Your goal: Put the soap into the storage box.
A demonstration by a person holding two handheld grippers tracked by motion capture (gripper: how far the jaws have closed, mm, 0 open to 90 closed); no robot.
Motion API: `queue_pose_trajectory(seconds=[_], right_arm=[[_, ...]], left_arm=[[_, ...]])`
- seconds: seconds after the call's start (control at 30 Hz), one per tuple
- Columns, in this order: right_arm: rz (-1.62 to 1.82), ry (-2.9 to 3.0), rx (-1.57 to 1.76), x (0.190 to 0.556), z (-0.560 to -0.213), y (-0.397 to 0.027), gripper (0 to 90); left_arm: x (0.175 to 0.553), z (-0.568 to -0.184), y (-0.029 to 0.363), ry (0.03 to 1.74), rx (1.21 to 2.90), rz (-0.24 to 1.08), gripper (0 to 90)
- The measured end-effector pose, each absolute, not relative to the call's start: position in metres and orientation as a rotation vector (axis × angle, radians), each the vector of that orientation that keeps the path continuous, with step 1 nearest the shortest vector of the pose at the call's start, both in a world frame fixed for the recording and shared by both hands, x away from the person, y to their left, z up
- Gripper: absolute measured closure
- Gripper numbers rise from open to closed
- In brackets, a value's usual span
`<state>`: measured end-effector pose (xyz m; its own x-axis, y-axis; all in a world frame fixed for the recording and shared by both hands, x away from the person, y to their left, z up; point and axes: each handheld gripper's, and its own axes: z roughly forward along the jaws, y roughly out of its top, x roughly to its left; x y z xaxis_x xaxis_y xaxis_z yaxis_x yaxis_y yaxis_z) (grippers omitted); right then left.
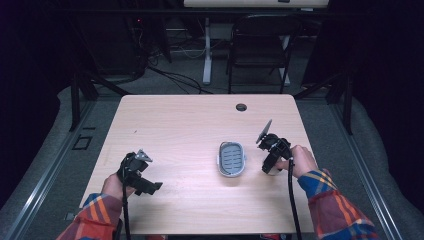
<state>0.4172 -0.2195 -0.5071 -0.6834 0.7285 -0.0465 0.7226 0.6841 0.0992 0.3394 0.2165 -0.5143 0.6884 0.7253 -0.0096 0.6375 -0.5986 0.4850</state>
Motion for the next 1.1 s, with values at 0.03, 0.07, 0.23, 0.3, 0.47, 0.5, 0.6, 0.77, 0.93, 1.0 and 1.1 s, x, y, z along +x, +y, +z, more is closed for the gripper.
queue_pose_trajectory(seconds=[0.03, 0.07, 0.23, 0.3, 0.47, 0.5, 0.6, 0.77, 0.93, 1.0, 1.1], right_arm=[[0.086, 2.822, 1.189, 0.419, -0.505, -0.218, 24.5], [0.086, 2.822, 1.189, 0.419, -0.505, -0.218, 24.5], [0.089, 2.819, 1.175, 0.42, -0.503, -0.212, 24.6], [0.093, 2.821, 1.166, 0.42, -0.501, -0.208, 24.6], [0.082, 2.834, 1.147, 0.421, -0.499, -0.203, 24.6], [0.07, 2.837, 1.136, 0.422, -0.497, -0.201, 24.5], [0.086, 2.838, 1.14, 0.422, -0.497, -0.199, 24.5], [0.084, 2.838, 1.119, 0.424, -0.493, -0.193, 24.5], [0.085, 2.841, 1.111, 0.425, -0.49, -0.19, 24.6], [0.089, 2.837, 1.107, 0.425, -0.49, -0.188, 24.6], [0.076, 2.843, 1.099, 0.425, -0.487, -0.187, 24.6]], left_arm=[[0.34, -0.514, 0.216, 1.054, 2.444, 0.259, 0.3], [0.34, -0.514, 0.216, 1.054, 2.444, 0.259, 0.3], [0.34, -0.514, 0.217, 1.054, 2.447, 0.262, 0.3], [0.339, -0.514, 0.216, 1.053, 2.445, 0.262, 0.3], [0.34, -0.514, 0.216, 1.05, 2.444, 0.26, 0.3], [0.34, -0.514, 0.216, 1.051, 2.444, 0.258, 0.3], [0.34, -0.514, 0.216, 1.054, 2.444, 0.261, 0.3], [0.34, -0.514, 0.217, 1.053, 2.445, 0.259, 0.4], [0.34, -0.514, 0.216, 1.054, 2.442, 0.262, 0.3], [0.34, -0.514, 0.216, 1.051, 2.445, 0.256, 0.4], [0.34, -0.514, 0.216, 1.051, 2.445, 0.256, 0.3]])
